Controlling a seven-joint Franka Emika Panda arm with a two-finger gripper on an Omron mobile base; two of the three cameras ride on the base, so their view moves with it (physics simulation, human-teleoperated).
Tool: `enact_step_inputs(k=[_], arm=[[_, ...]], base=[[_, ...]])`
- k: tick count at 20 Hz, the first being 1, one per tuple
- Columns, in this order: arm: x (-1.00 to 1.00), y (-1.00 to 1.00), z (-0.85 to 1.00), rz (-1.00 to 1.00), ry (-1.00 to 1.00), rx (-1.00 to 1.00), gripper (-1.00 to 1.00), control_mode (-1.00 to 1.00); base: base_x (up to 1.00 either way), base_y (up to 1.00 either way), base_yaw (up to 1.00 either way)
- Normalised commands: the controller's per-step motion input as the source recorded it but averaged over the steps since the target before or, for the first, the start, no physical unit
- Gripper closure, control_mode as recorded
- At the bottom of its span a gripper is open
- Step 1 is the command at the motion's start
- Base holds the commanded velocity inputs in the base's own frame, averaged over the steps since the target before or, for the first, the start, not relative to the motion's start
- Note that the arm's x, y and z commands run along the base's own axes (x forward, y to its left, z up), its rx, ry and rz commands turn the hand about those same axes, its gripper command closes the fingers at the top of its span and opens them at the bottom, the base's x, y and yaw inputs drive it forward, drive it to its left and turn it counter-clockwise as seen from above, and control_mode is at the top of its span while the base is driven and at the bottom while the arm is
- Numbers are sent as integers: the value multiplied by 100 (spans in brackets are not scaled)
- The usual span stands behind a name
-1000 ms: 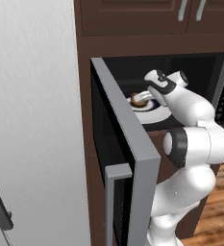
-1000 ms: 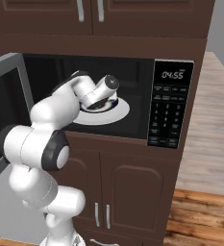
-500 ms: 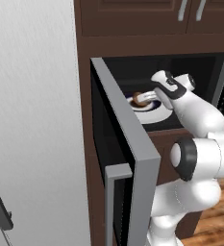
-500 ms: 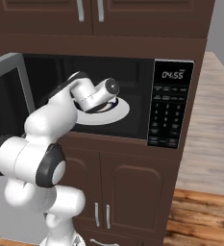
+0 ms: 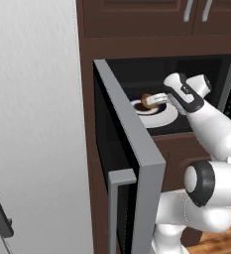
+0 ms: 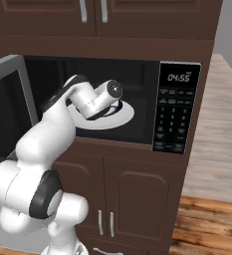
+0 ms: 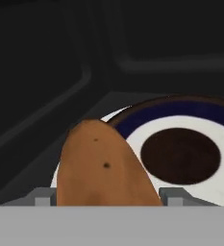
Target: Retrieve the reheated potato from the microwave, then place the potato, cheese, and condiment on the cutting board.
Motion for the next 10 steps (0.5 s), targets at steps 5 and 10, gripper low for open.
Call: enact_step_inputs(k=[5,10], arm=[[-55,0,24,0,-1,2,100,-100],[-68,0,9,0,-7,0,100,-100]], base=[[0,0,0],[0,0,0]])
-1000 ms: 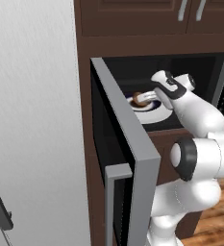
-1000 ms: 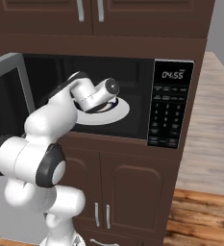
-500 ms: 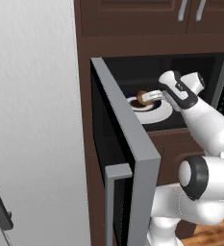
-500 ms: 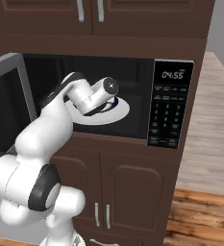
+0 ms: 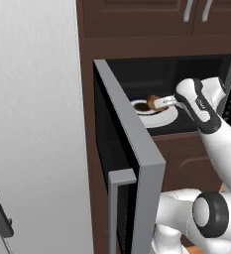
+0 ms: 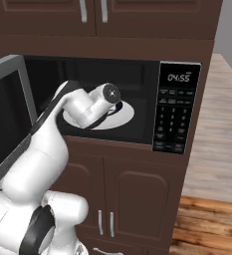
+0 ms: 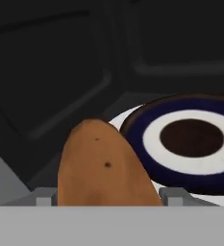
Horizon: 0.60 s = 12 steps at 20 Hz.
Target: Retrieve the reheated potato from the microwave, then place the potato, cheese, and condiment on the cutting board.
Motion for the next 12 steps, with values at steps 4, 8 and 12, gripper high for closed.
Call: enact_step_inputs(k=[4,8,12], arm=[[-63,0,16,0,-12,0,100,-100],[-56,-8,30,-2,-10,0,100,-100],[-47,-8,44,-9,-5,0,100,-100]], base=[[0,0,0],[0,0,0],[0,0,0]])
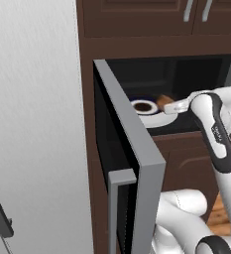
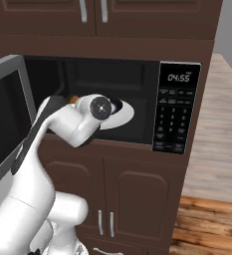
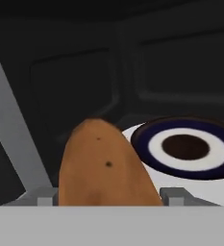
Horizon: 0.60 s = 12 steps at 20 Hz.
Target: Retrieve the reheated potato from the microwave, then place the potato, cheese, and condiment on the cutting board.
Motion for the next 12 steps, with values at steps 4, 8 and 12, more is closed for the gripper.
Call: enact_step_inputs(k=[4,8,12], arm=[[-51,-11,47,-12,0,0,100,-100],[-60,-4,29,-16,-2,0,100,-100],[-55,-1,23,-18,0,0,100,-100]], base=[[0,0,0],[0,0,0],[0,0,0]])
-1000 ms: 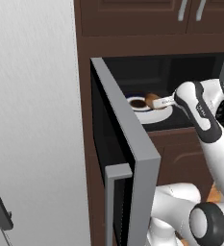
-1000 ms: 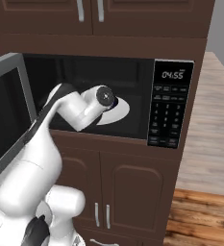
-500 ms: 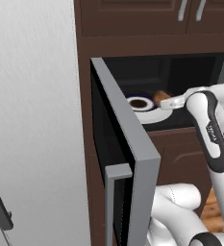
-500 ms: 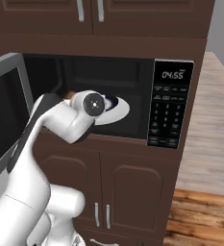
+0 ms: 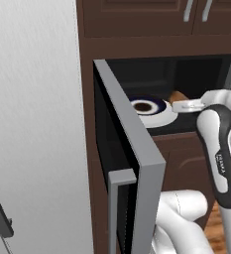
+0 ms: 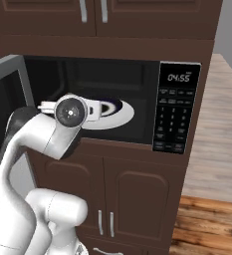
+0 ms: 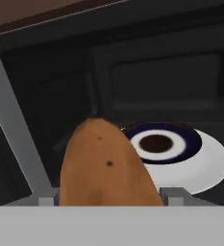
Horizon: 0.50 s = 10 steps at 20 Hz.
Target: Retrieve the reheated potato from the microwave, then place the potato, cheese, and condiment on the cutting board.
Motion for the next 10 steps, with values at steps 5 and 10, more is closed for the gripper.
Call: enact_step_inputs(k=[5,10], arm=[[-51,-2,18,-19,0,-1,100,-100],[-43,-5,23,-12,2,-2,100,-100]], base=[[0,0,0],[0,0,0]])
